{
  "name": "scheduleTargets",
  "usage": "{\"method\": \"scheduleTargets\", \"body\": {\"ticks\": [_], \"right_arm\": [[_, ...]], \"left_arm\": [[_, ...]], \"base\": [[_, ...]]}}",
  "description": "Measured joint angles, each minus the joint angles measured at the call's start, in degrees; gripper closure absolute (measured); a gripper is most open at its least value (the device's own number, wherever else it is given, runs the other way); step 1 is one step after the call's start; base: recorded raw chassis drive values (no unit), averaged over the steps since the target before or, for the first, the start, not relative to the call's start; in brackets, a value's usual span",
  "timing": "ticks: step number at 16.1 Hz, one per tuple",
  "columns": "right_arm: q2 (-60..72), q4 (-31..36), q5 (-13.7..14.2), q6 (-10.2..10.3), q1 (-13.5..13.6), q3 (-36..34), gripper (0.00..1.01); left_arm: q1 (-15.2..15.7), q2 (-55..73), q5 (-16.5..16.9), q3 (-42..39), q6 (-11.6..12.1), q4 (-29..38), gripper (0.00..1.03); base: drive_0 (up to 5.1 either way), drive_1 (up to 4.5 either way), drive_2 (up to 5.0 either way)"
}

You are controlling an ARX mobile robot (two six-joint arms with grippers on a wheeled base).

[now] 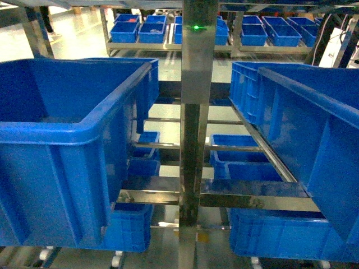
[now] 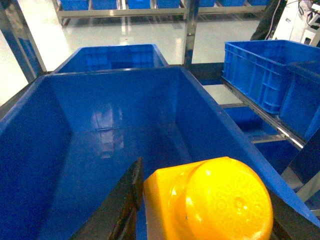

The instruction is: Sort and place red and yellow blocks in left bins

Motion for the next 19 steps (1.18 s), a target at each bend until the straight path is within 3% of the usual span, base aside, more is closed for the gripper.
{"method": "scheduleTargets", "body": {"ticks": [19], "right_arm": [[1.16, 0.17, -0.13, 0.00, -0.35, 0.35, 0.03]], "left_arm": [[0.72, 0.44, 1.05, 0.28, -0.22, -1.27, 0.58]], "base": [[0.0, 0.00, 0.0]]}}
